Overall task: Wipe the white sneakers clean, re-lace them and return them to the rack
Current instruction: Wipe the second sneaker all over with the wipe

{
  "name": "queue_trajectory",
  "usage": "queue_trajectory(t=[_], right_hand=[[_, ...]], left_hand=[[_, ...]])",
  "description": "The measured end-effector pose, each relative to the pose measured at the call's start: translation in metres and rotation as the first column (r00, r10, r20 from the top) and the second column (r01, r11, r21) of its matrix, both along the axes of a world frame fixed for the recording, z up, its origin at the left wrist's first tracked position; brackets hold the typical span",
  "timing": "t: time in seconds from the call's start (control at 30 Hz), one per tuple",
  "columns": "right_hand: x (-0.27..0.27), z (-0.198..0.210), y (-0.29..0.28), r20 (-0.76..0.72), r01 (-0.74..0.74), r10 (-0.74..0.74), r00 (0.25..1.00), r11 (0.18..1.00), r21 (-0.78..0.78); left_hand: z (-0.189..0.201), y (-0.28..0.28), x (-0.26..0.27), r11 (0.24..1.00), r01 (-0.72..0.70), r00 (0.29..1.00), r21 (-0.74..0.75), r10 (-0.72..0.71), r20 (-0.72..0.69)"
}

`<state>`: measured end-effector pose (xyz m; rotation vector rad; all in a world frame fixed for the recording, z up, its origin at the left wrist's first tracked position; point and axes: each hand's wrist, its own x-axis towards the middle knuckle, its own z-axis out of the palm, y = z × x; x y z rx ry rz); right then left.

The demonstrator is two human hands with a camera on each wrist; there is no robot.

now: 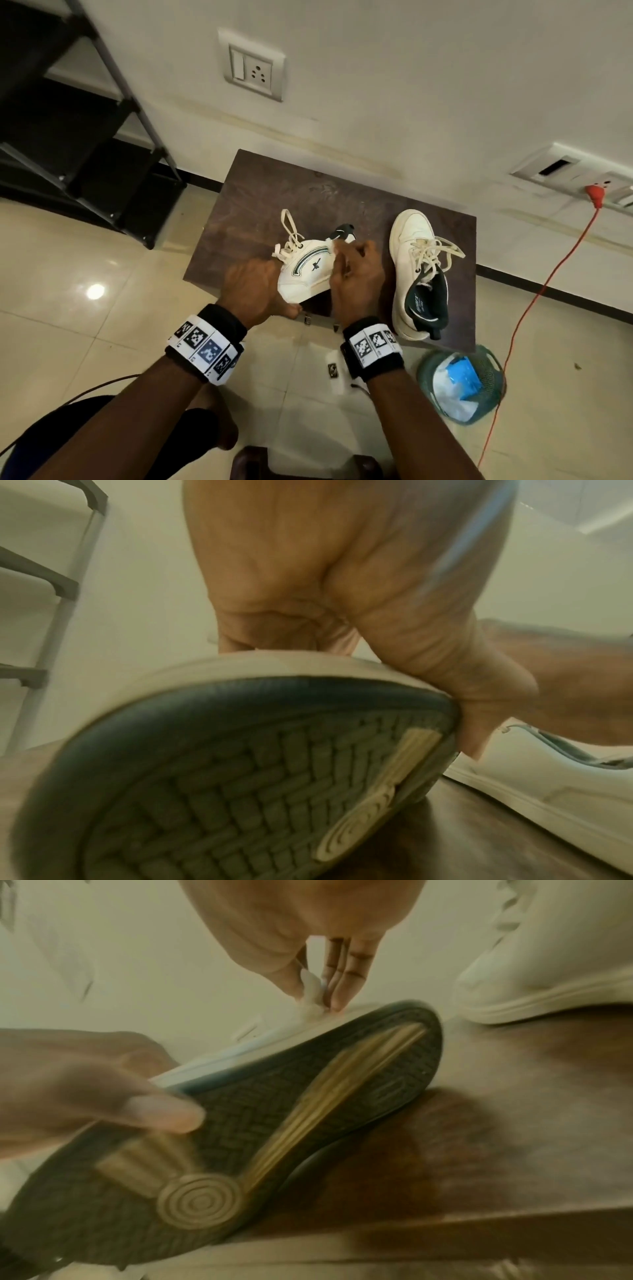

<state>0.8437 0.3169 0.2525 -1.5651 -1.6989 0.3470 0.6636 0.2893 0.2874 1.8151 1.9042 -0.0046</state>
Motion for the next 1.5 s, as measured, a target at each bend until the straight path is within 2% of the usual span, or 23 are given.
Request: queue_trajectory(t=[0.1,0.13,0.2,0.3,0.37,0.43,0.5,0.53,0.6,0.67,0.7,0.77,0.9,0.93,1.03,1.1,1.17,1.33,1.4,1.5], right_hand=[[-0.04,0.007,-0.021,0.181,-0.28,0.282,0.942,0.959,-0.037],[-0.043,0.011,-0.019,0.245,-0.316,0.319,0.916,0.947,-0.053],[-0.036,0.017,-0.001,0.317,-0.25,0.262,0.911,0.965,-0.081],[-0.016,0.022,0.023,0.362,0.007,0.018,0.932,0.998,-0.067],[-0.02,0.025,0.017,0.332,0.034,0.01,0.943,0.991,-0.126],[-0.03,0.02,-0.005,0.298,-0.131,0.181,0.937,0.975,-0.179],[-0.027,0.012,-0.02,0.326,-0.271,0.311,0.893,0.949,-0.164],[-0.018,0.009,-0.017,0.301,-0.259,0.287,0.91,0.957,-0.132],[0.009,0.005,0.002,0.188,-0.086,0.1,0.977,0.993,-0.083],[0.033,0.001,0.019,0.088,0.104,-0.097,0.991,0.991,-0.08],[0.037,-0.002,0.019,0.078,0.139,-0.133,0.988,0.986,-0.089],[0.029,-0.008,0.004,0.075,0.083,-0.077,0.994,0.993,-0.083],[0.016,-0.008,-0.028,0.045,-0.243,0.245,0.968,0.969,-0.055],[0.02,-0.007,-0.022,0.045,-0.244,0.247,0.968,0.967,-0.069],[0.034,-0.005,0.017,0.056,-0.024,0.032,0.998,0.989,-0.149],[0.037,0.0,0.037,0.081,0.052,-0.038,0.996,0.982,-0.183],[0.026,0.007,0.037,0.097,0.016,0.001,0.995,0.985,-0.175],[0.0,0.006,-0.008,0.074,-0.207,0.217,0.973,0.971,-0.121],[0.014,0.002,0.012,0.086,-0.126,0.137,0.987,0.984,-0.125],[0.037,-0.003,0.046,0.161,0.081,-0.043,0.986,0.969,-0.234]], left_hand=[[0.005,-0.001,0.003,0.998,0.058,0.997,-0.005,-0.058,-0.043],[0.005,-0.003,0.004,0.998,0.065,0.997,-0.01,-0.066,-0.042],[0.005,-0.005,0.005,0.999,0.043,0.998,-0.015,-0.043,-0.035],[0.003,-0.007,0.007,0.998,0.056,0.995,0.003,-0.056,-0.086],[0.002,-0.009,0.01,0.997,0.08,0.99,0.001,-0.08,-0.114],[0.001,-0.01,0.013,0.997,0.081,0.99,-0.012,-0.082,-0.115],[0.001,-0.01,0.015,0.997,0.079,0.989,-0.004,-0.078,-0.126],[0.002,-0.009,0.014,0.997,0.08,0.986,-0.003,-0.079,-0.145],[0.001,-0.01,0.012,0.997,0.075,0.983,0.02,-0.071,-0.167],[0.0,-0.011,0.01,0.999,0.05,0.988,-0.001,-0.049,-0.149],[-0.001,-0.011,0.01,0.999,0.038,0.991,-0.008,-0.039,-0.126],[-0.001,-0.009,0.007,1.0,0.024,0.996,-0.009,-0.025,-0.087],[-0.003,0.001,0.003,1.0,0.012,0.997,-0.003,-0.012,-0.075],[-0.005,0.001,0.002,1.0,0.004,0.998,0.007,-0.004,-0.064],[-0.008,0.001,0.0,0.999,-0.029,0.999,0.024,0.03,-0.025],[-0.009,0.002,0.0,0.999,-0.034,0.999,0.033,0.035,-0.028],[-0.008,0.002,0.001,0.999,-0.036,0.999,0.021,0.037,-0.031],[-0.006,0.005,0.001,0.998,-0.057,0.998,0.011,0.057,-0.025],[-0.007,0.004,0.002,0.999,-0.047,0.998,0.016,0.047,-0.03],[-0.007,-0.001,0.003,0.998,-0.048,0.998,0.031,0.049,-0.031]])
